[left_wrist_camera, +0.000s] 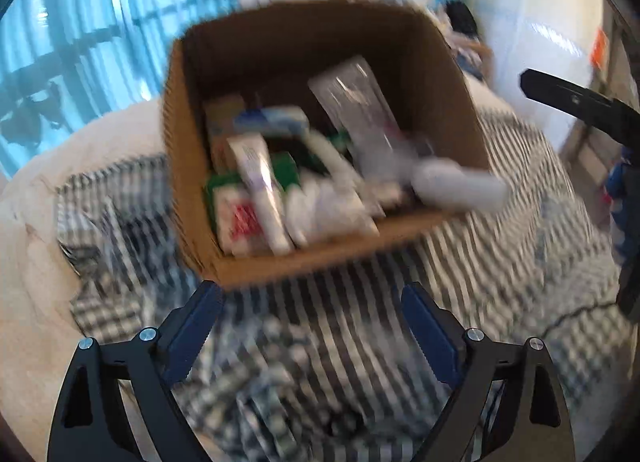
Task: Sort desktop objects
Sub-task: 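Grasp the black hair tie with the left gripper while the right grasps the clear comb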
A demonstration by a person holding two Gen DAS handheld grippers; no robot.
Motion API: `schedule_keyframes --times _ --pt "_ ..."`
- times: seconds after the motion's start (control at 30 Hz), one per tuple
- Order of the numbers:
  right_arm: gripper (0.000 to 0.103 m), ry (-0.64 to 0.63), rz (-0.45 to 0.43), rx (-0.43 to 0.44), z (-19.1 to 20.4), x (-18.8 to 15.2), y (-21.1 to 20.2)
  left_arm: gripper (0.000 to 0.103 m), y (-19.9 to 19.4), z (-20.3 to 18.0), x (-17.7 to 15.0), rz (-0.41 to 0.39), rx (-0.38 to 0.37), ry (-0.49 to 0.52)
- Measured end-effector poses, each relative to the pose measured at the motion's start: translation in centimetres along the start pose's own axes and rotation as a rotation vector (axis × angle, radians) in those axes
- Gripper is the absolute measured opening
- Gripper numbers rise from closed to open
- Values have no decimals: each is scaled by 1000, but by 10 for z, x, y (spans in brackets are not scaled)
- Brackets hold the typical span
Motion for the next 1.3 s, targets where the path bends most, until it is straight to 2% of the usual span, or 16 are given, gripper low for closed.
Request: schedule_keyframes --times 0.1,0.13,0.2,0.23,0.33,0.4,0.47,0.57,0.63,0.8,0.9,1.07,1.1,1.17,1.23,1.3 --pt "76 -45 77 14 13 -27 6 93 9 -13 -26 88 -16 60" --pt "70 -58 110 33 20 -36 9 92 13 -16 -34 119 -21 67" --pt "67 -78 165 70 31 -54 16 81 22 -19 -49 186 -41 65" --pt "67 -90 194 90 39 -65 20 74 28 -19 -57 223 -36 73" --pt "67 -118 271 143 58 -88 33 71 43 -19 -79 297 -15 113" --pt "67 -140 317 170 67 -100 40 65 49 -18 -91 342 -24 125" --pt "67 -171 358 175 74 -111 47 63 56 -19 -104 404 -38 135" --pt "67 -188 415 194 78 -126 56 61 70 -15 -122 492 -55 118" --pt "67 -195 449 189 78 -137 63 55 79 -9 -130 537 -47 93" --pt "67 -222 533 185 83 -156 81 50 86 -9 -138 566 -48 81" --pt "68 -265 607 219 92 -170 91 41 90 -10 -145 586 -49 85" --pt "72 -314 657 198 97 -180 104 21 90 -10 -146 597 -83 61" --pt "70 -316 657 196 97 -180 104 19 89 -10 -147 598 -89 62" --pt "55 -307 645 200 98 -178 105 14 88 -11 -149 604 -102 60" --pt "29 -297 633 228 101 -176 103 11 87 -11 -151 605 -112 54" --pt "24 -298 620 239 103 -174 100 9 83 -11 -151 596 -119 47"
Point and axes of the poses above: each gripper's, at about its wrist camera, not at the fingertips, and y roughly the way its jaws point, z to its left, x to its top, the point moved 8 cm from there along y, roughly the way its jaws point, and after that the axes turned 10 degrees about -y, right-handed, at the moved point
